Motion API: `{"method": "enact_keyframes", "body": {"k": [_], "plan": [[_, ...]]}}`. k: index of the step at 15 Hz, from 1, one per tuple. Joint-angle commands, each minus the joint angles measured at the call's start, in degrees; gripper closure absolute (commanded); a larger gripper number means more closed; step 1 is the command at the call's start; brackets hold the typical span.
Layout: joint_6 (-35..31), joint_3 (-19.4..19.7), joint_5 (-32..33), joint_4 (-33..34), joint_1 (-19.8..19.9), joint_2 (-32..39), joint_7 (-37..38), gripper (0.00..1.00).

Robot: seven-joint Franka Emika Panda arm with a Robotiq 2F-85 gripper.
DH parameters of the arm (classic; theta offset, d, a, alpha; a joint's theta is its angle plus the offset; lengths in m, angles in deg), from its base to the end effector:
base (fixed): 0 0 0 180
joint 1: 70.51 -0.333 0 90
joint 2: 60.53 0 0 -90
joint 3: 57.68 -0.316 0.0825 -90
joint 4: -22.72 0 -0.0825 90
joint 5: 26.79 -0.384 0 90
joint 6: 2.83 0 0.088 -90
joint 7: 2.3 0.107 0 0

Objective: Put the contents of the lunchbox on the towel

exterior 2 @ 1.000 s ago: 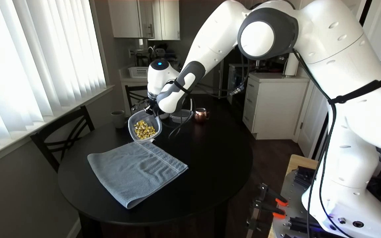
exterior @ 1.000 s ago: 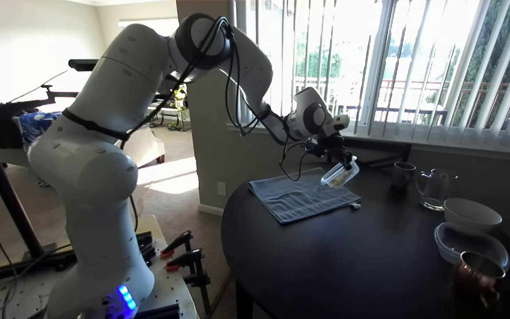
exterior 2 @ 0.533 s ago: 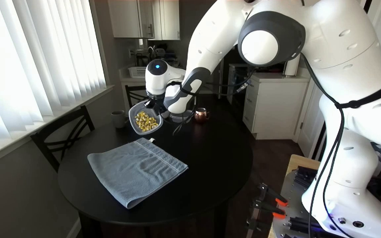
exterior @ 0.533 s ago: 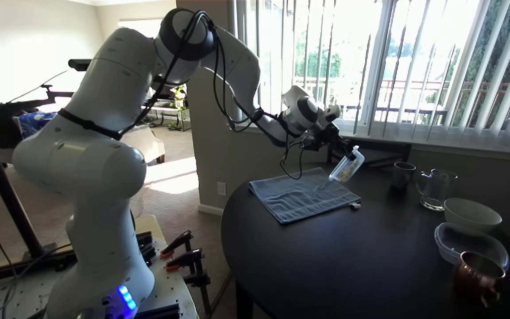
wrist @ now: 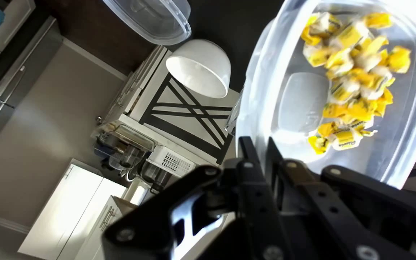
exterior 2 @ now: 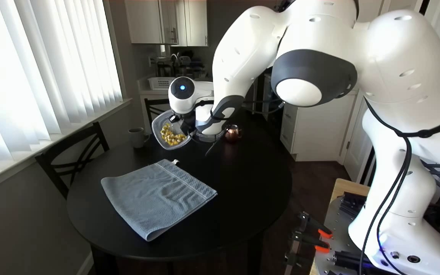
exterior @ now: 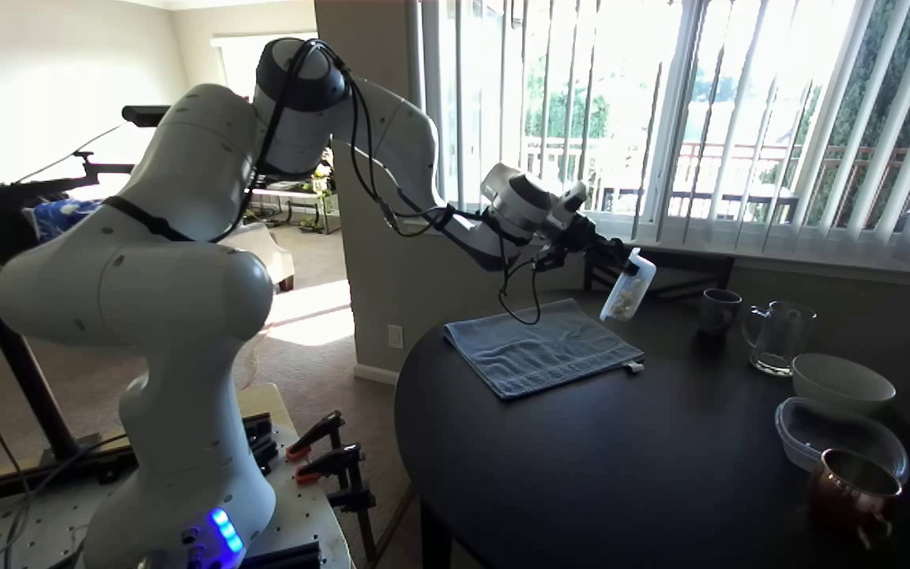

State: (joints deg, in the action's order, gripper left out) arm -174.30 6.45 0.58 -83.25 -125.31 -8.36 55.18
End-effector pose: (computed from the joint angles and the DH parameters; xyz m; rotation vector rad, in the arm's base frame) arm 0.6825 0.0462 0.2957 2.3031 -0.2497 1.0628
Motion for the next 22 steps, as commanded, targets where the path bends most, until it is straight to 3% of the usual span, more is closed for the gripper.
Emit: {"method": "enact_keyframes", "body": {"k": [1, 8, 11, 17, 18, 19, 22], "plan": [[-3.0, 4.6, -5.5, -3.3, -4.6, 5.8, -0.9, 0.94], [-2.8, 7.3, -14.5, -4.4, -10.1, 16.7, -1.1, 0.93], [-4.6, 10.3, -18.6, -4.2, -12.9, 23.9, 0.5, 0.94], [-6.8, 14.0, -30.3, -3.9, -15.7, 36.6, 0.1, 0.94], [-6.6, 14.3, -28.0, -4.1, -15.9, 37.0, 3.0, 0.94], [-6.2, 14.9, -18.9, -5.4, -16.1, 32.9, 7.8, 0.94], [-5.4, 13.8, -18.7, -4.4, -15.8, 33.2, 9.7, 0.94]]}}
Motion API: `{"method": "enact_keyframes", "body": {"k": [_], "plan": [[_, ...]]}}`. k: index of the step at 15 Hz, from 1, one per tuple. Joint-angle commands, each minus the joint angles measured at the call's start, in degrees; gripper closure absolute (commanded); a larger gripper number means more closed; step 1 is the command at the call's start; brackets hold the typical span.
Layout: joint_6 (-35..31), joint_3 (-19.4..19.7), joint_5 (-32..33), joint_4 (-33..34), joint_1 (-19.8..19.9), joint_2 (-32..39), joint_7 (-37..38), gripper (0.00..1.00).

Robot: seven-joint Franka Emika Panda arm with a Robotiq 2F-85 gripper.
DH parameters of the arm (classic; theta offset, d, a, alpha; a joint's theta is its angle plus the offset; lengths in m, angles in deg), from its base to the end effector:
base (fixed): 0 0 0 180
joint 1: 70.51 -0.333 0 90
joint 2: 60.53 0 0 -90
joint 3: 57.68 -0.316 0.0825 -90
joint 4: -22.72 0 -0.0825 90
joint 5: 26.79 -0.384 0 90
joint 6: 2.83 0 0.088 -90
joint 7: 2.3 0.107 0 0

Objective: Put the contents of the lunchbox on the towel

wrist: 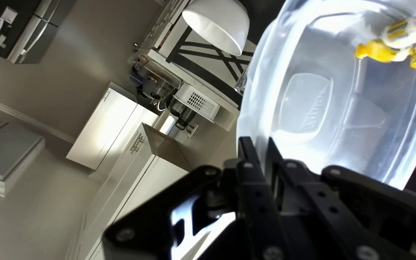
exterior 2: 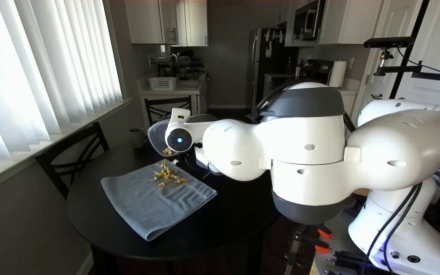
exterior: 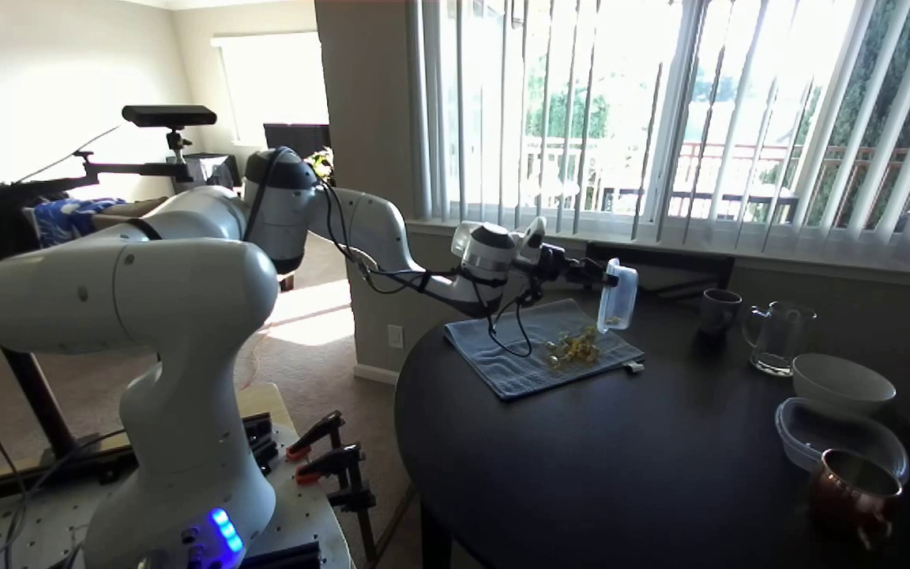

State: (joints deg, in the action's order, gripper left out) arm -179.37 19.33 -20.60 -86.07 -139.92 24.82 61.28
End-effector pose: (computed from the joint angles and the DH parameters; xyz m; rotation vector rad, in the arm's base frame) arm 0.6629 0.0945 0.2142 1.9979 -0.1605 1.2514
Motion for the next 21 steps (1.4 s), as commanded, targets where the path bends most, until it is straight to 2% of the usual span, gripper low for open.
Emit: {"method": "enact_keyframes", "body": {"k": [1, 6, 7, 8, 9, 13, 16, 18, 21], "plan": [[-0.4, 0.5, 2.1, -1.7, -1.2, -0.3, 3.6, 0.94], [0.0, 0.3, 2.1, -1.6, -0.9, -0.3, 4.1, 0.93], [-0.3, 1.2, 4.0, -1.8, -1.3, -0.3, 6.4, 0.93], [-1.2, 2.9, 8.2, -2.5, -2.0, -0.3, 11.1, 0.93], [-2.1, 6.2, 12.7, -3.2, -3.3, -0.3, 16.3, 0.93], [3.6, 11.2, 27.1, 2.2, -2.7, -0.7, 33.0, 0.93], [8.4, 9.9, 38.7, 4.1, -2.6, -0.2, 45.1, 0.93], [12.0, 7.8, 45.0, 4.8, -2.5, -1.5, 50.5, 0.93], [15.8, 4.9, 49.1, 4.5, -2.3, -1.4, 54.8, 0.93]]}}
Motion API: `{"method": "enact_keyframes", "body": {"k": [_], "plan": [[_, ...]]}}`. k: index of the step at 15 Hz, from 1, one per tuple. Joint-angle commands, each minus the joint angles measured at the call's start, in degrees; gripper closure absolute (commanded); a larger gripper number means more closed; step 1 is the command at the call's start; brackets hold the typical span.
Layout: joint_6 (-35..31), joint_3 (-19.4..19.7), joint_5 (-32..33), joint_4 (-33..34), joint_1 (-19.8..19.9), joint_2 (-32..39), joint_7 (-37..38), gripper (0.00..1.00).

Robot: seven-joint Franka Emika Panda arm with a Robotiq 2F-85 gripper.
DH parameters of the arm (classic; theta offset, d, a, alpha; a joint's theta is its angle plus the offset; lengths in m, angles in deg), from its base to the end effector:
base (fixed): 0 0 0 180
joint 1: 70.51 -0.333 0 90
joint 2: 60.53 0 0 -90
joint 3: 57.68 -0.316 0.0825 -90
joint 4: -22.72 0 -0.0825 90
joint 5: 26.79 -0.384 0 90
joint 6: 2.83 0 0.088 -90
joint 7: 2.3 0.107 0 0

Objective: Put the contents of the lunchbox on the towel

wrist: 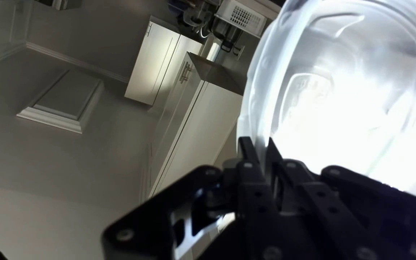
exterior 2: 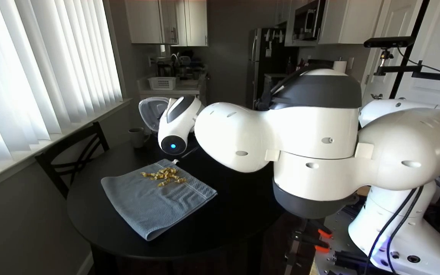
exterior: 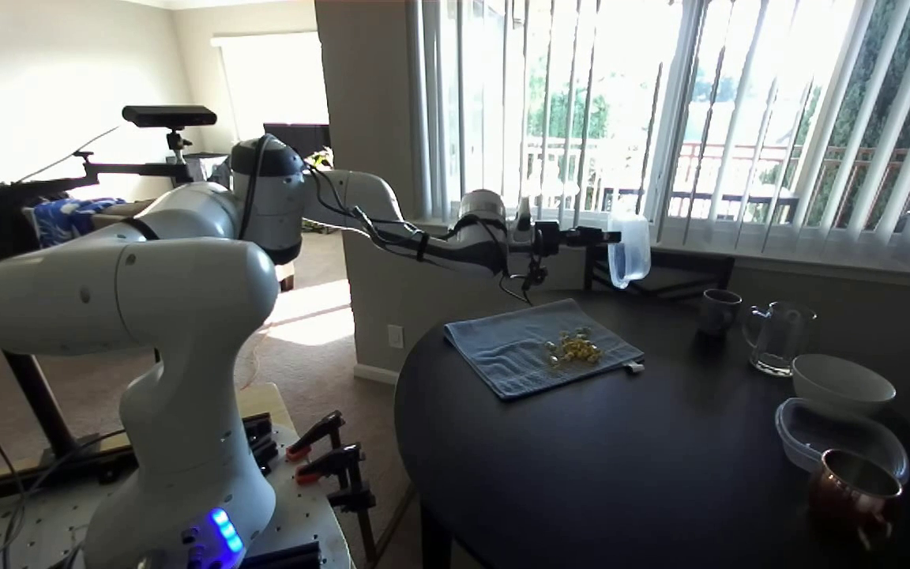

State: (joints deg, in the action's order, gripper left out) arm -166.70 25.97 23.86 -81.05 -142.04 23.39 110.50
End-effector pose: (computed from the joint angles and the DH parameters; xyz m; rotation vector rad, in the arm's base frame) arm 0.6685 0.1120 0.2570 1.6987 -0.2838 1.5482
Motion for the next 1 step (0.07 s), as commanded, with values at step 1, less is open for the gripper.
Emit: {"method": "enact_keyframes", "body": {"k": [1], "plan": [[4.0, -2.6, 5.2, -0.7, -0.1, 0.0, 6.2, 0.92]]}}
